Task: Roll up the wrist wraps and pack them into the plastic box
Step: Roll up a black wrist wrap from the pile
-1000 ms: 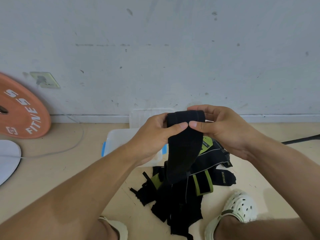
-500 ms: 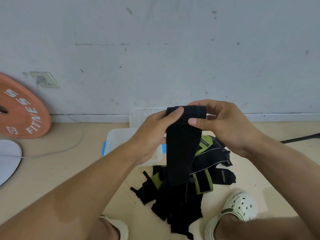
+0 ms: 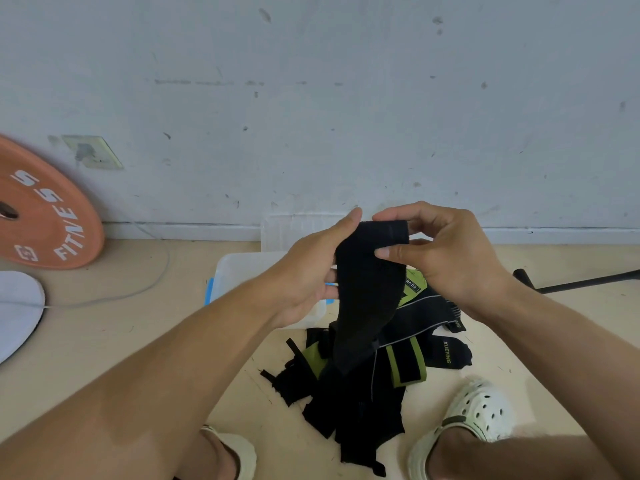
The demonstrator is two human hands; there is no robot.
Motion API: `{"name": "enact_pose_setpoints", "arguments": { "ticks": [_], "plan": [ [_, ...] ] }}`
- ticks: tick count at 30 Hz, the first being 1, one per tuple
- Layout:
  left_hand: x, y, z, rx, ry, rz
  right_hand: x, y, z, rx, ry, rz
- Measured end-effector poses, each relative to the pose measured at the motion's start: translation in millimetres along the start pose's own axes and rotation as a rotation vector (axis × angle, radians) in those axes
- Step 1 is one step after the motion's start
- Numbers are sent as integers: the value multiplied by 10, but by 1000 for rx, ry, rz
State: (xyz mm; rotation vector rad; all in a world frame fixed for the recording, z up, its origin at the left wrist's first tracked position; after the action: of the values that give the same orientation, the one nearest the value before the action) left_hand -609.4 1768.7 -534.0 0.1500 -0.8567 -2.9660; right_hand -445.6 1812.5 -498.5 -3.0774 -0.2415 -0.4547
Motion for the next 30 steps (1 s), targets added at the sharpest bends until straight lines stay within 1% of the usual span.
{"name": "enact_pose_setpoints", "arguments": {
  "ticks": [3,6,9,12,16,19,21,26,30],
  "plan": [
    [19,2,-1,6,3,-4,-14,-4,-7,13,16,1],
    [39,-2,19,-17,8,-5,-20,-19,-3,16,-23,2],
    [53,-16,27,-53,51,32,-32,-28,-15,15,-28,-44],
    [80,-29,34,-87,60,87,-18,-26,-19,-81,-81,-127],
    [101,-29,74,-129,55,118,18,-48,49,-184,-108,-142],
    [109,-32,97,-154,40,124,-22,-28,87,-247,-105,-253],
    [110,-29,106,-166,39,126,-33,-10,97,-262,-71,-297],
    [97,-28,95,-164,44,130,-22,-25,109,-227,-50,-266],
    [147,-78,70,-179,-15,195,-21,-30,90,-185,-26,-232]
  ]
}}
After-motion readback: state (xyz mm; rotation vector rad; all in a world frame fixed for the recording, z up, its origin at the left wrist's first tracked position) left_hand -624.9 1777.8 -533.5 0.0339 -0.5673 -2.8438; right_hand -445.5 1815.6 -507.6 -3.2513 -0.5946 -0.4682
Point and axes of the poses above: each hand's wrist, its own y-axis away from the middle knuckle, its own x-axis out of the back of the hand, z = x × y, the point moved 5 cm from there along -y, towards the middle knuckle, and after that the axes turned 9 degrees about z, right-handed, at the moved point
